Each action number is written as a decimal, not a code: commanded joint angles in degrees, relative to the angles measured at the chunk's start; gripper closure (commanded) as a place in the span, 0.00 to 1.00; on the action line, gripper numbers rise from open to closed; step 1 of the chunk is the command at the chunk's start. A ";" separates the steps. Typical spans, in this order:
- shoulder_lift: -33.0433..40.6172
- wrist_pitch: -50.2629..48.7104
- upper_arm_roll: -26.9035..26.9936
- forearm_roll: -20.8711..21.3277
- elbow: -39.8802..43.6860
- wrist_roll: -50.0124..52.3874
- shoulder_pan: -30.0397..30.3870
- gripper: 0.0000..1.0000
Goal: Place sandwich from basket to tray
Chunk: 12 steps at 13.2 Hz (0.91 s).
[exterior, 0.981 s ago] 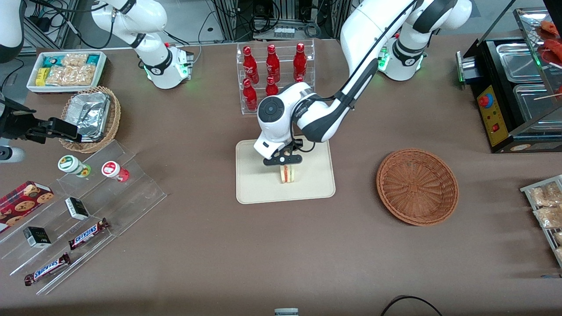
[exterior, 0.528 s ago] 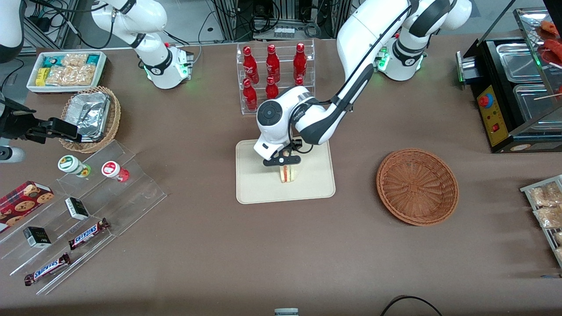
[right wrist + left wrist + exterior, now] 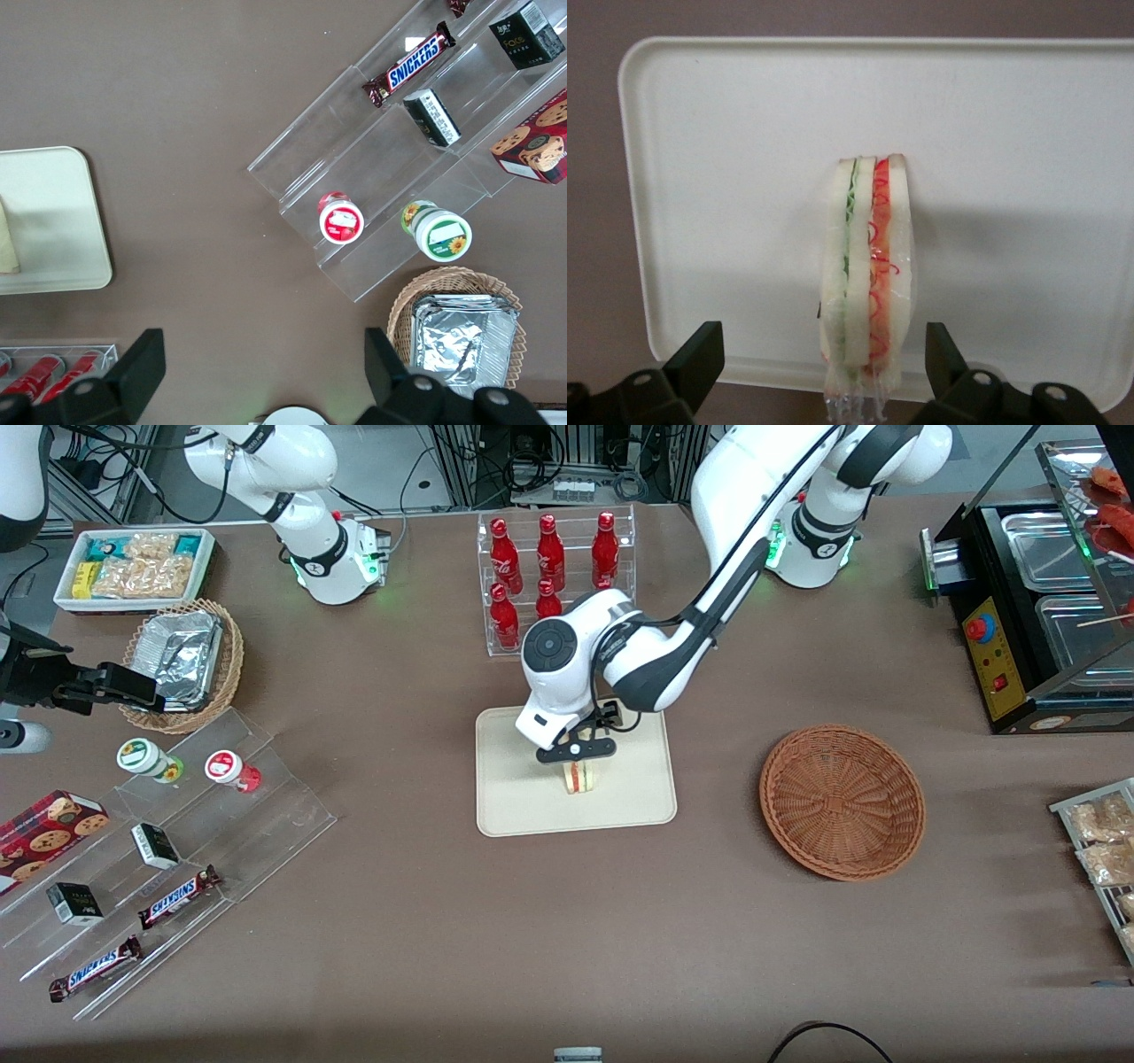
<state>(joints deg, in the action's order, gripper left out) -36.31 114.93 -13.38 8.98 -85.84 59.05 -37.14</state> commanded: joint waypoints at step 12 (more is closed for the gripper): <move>29.79 -28.97 1.25 -6.16 -2.14 -27.90 24.72 0.00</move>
<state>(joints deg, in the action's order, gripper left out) -10.25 87.36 -11.53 4.60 -85.41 36.55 -16.00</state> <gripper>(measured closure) 0.000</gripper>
